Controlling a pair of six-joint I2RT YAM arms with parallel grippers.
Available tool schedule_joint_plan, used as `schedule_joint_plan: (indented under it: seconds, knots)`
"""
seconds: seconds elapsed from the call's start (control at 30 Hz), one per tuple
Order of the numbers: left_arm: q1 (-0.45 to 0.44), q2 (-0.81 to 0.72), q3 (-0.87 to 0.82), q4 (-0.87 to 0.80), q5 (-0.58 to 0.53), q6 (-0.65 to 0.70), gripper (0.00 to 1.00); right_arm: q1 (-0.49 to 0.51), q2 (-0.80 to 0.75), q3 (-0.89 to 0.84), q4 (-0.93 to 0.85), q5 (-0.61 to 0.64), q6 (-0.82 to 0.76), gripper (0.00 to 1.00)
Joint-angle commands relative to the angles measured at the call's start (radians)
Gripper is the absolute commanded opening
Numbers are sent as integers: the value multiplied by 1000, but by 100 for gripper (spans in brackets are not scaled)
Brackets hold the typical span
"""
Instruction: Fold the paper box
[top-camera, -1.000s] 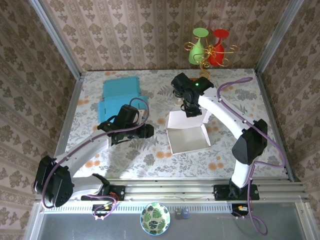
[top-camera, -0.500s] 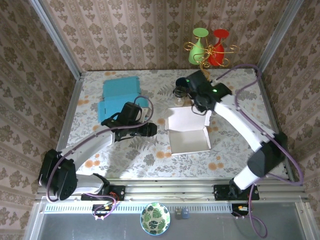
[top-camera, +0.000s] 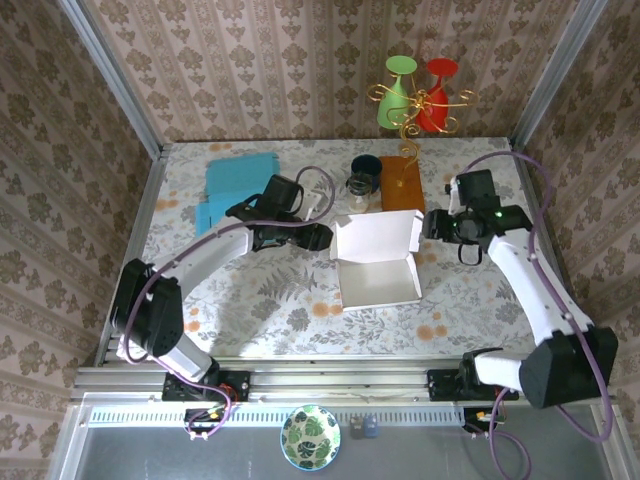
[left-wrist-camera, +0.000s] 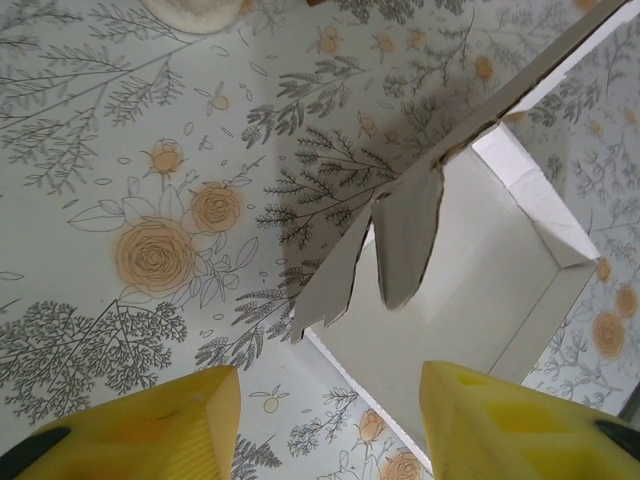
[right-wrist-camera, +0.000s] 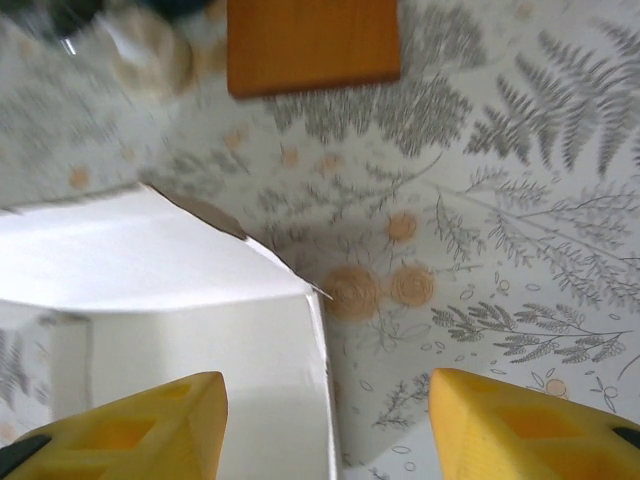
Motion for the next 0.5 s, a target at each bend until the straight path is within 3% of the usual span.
schedule_joint_plan:
  seconds: [0.0,0.27,0.47]
  knots:
    - [-11,24,41,-37,33,65,51,-4,61,13,3,-39,-152,57]
    - [-14,77,65,-24,18,64,49,-6,220,89,21,-73,-249,54]
    - [-15,99,80,-14,21,58,41,-6,257,105,43,-134,-273,45]
